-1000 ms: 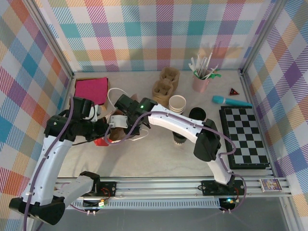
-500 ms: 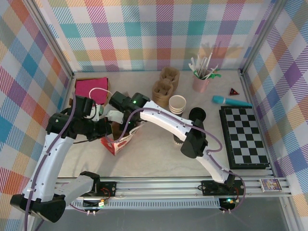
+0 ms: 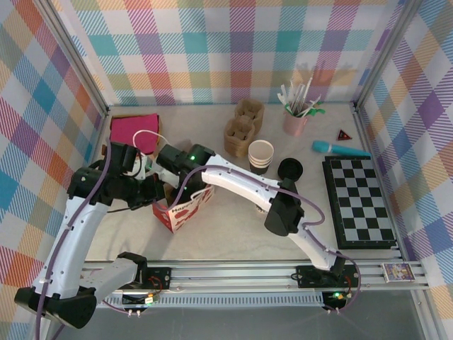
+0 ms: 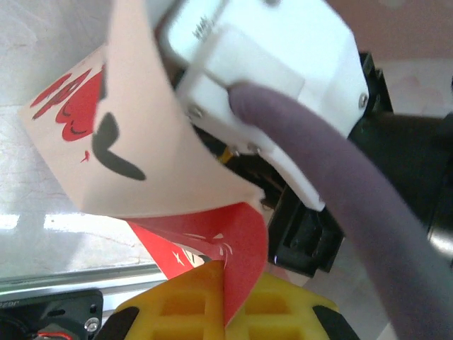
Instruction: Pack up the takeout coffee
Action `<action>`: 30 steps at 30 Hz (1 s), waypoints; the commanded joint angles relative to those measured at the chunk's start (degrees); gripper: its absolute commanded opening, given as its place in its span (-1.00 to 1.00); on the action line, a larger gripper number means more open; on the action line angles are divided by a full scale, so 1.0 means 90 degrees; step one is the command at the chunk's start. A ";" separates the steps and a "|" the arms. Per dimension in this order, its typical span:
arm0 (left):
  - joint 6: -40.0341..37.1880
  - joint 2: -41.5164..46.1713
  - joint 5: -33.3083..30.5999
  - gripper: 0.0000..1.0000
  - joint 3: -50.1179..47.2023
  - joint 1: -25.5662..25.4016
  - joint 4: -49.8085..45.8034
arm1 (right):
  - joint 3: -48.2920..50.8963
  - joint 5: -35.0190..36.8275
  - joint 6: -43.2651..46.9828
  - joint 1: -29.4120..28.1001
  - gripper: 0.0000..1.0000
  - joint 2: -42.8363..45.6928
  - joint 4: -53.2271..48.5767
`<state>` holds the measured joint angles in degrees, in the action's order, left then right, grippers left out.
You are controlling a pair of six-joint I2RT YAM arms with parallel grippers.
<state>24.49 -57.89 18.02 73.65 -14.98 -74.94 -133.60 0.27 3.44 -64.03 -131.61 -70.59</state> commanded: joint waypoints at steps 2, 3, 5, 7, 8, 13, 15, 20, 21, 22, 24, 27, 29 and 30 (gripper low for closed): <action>0.0023 0.0225 -0.0051 -1.00 0.0262 -0.0093 0.0196 | 0.0919 0.0388 -0.0840 -0.0110 -1.00 0.0388 0.0271; 0.0028 0.0240 -0.0070 -1.00 0.0251 -0.0092 0.0208 | 0.1042 0.0608 -0.0984 -0.0103 -1.00 0.0503 0.0327; 0.0087 0.0251 -0.0041 -1.00 0.0186 -0.0093 0.0272 | 0.1421 0.0665 -0.1036 -0.0113 -1.00 0.0841 0.0675; 0.0153 0.0279 -0.0010 -1.00 0.0123 -0.0093 0.0345 | 0.2005 0.0513 -0.0764 -0.0200 -1.00 0.1170 0.1255; 0.0169 0.0297 -0.0031 -1.00 0.0112 -0.0091 0.0362 | 0.2168 0.0455 -0.0688 -0.0210 -1.00 0.1204 0.1367; 0.0174 0.0284 -0.0113 -1.00 0.0214 -0.0093 0.0323 | 0.1311 0.0276 -0.0654 -0.0150 -1.00 0.0252 0.0184; 0.0215 0.0291 -0.0044 -1.00 0.0182 -0.0093 0.0369 | 0.1437 0.0218 -0.0687 -0.0143 -1.00 0.0276 0.0472; 0.0393 0.0330 0.0174 -1.00 0.0026 -0.0093 0.0511 | 0.1117 0.0003 -0.0610 -0.0145 -1.00 -0.0070 0.0779; 0.0394 0.0333 0.0180 -1.00 0.0052 -0.0093 0.0509 | 0.1110 0.0006 -0.0598 -0.0142 -1.00 -0.0181 0.0784; 0.0394 0.0333 0.0168 -1.00 0.0064 -0.0093 0.0507 | 0.1175 -0.0003 -0.0580 -0.0149 -1.00 -0.0235 0.0838; 0.0376 0.0329 0.0165 -1.00 0.0111 -0.0093 0.0511 | 0.1331 0.0030 -0.0572 -0.0142 -1.00 -0.0276 0.1002; 0.0401 0.0347 0.0214 -1.00 0.0106 -0.0093 0.0537 | 0.1191 0.0127 -0.0600 -0.0141 -0.98 -0.0450 0.0919; 0.0452 0.0398 0.0190 -1.00 0.0073 -0.0093 0.0581 | 0.1162 0.0148 -0.0661 -0.0142 -0.97 -0.0548 0.0882; 0.0471 0.0428 0.0159 -1.00 0.0069 -0.0094 0.0591 | 0.1211 0.0155 -0.0698 -0.0145 -0.97 -0.0567 0.0890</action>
<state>28.18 -55.86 13.85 73.65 -15.57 -74.61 -123.17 1.26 -2.20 -65.12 -132.57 -61.30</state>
